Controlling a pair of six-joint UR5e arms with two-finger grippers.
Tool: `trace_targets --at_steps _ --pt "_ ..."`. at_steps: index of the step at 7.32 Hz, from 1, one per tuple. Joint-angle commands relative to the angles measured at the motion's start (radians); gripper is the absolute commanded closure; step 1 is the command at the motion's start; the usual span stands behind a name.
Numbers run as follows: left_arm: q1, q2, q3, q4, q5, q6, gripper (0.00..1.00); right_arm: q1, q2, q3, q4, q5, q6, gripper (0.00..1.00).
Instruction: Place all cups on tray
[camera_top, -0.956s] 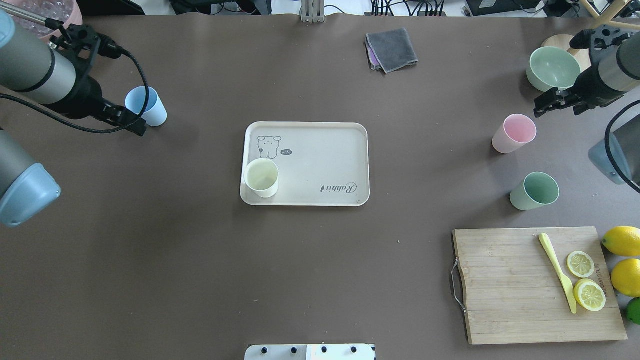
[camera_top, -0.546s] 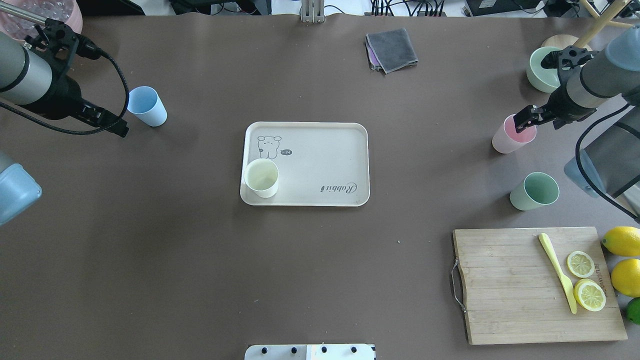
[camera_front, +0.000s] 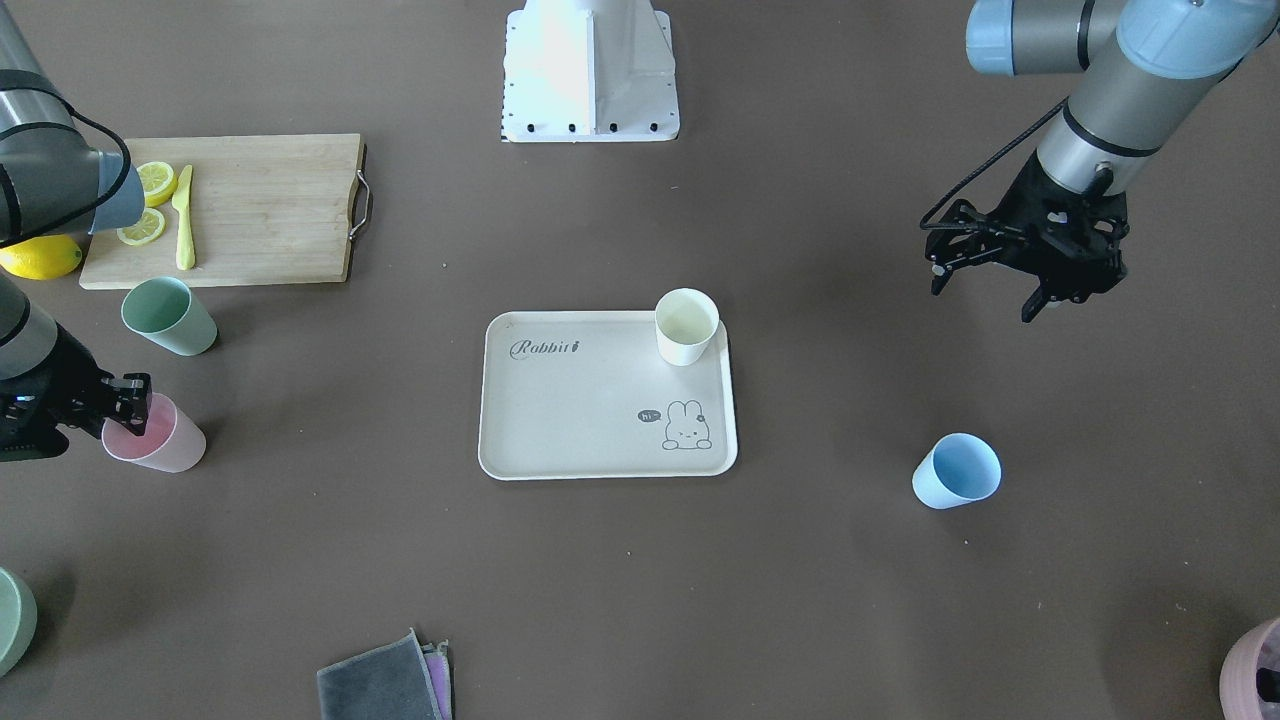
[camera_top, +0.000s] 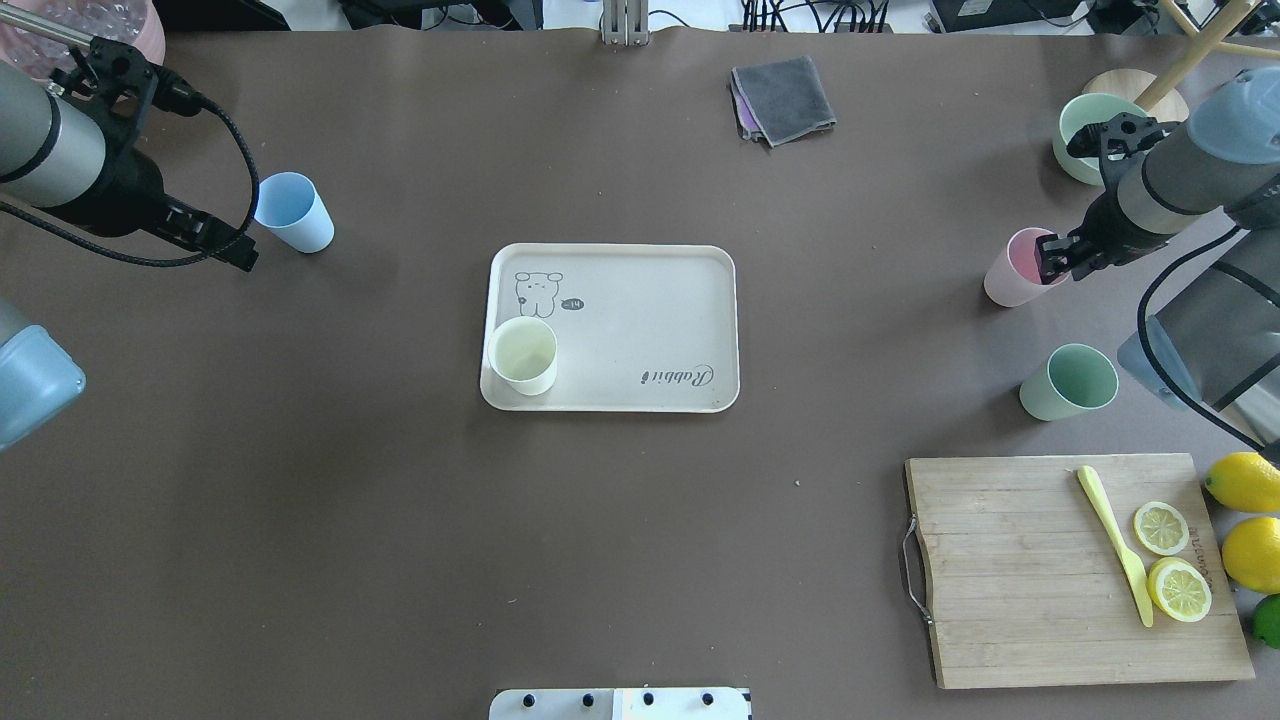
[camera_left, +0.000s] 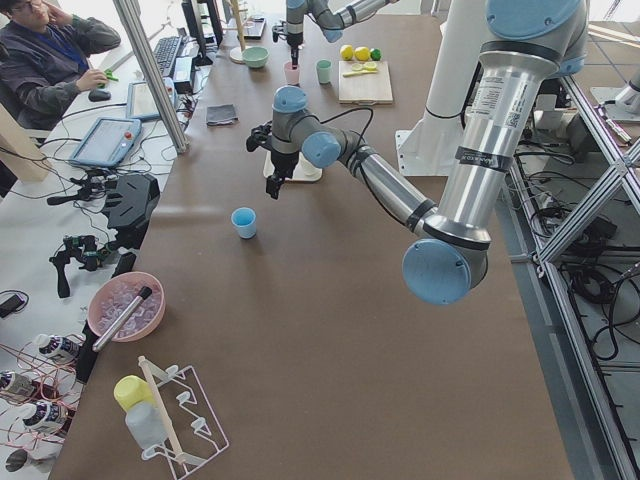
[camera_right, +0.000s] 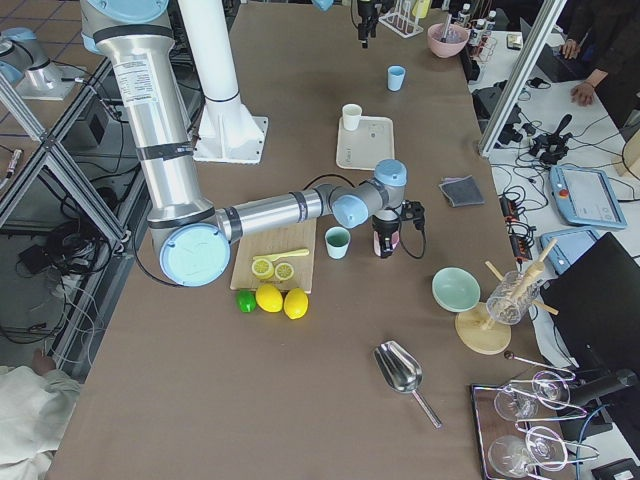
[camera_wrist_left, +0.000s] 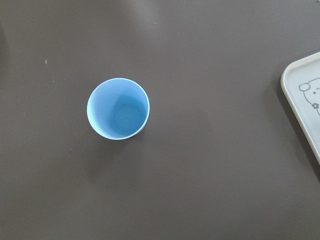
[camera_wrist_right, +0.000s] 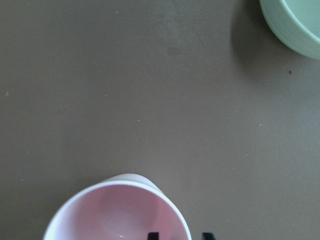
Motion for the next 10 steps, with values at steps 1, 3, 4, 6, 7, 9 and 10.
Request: trace_targets --at_steps 1,3,4,6,7,9,10 --pt "0.0 0.0 0.003 -0.002 0.003 -0.001 0.01 -0.002 0.051 0.009 0.0 0.007 0.109 1.0" --pt "0.0 0.005 0.003 -0.002 0.001 -0.003 0.01 -0.034 0.146 0.007 -0.012 0.007 0.27 1.0" --pt "0.0 0.005 0.003 -0.002 0.001 -0.003 0.01 -0.082 0.21 0.004 -0.017 0.002 0.411 1.0" --pt "0.0 0.005 0.005 -0.002 0.001 -0.004 0.01 -0.204 0.374 0.007 -0.169 -0.065 0.625 1.0" --pt "0.0 0.005 0.005 -0.003 0.003 -0.006 0.01 -0.259 0.473 -0.029 -0.243 -0.134 0.712 1.0" --pt "0.002 0.005 0.006 -0.003 0.001 -0.006 0.01 -0.327 0.571 -0.089 -0.247 -0.148 0.826 1.0" --pt "0.002 0.005 0.006 -0.003 0.001 -0.006 0.01 -0.332 0.6 -0.129 -0.244 -0.151 0.834 1.0"
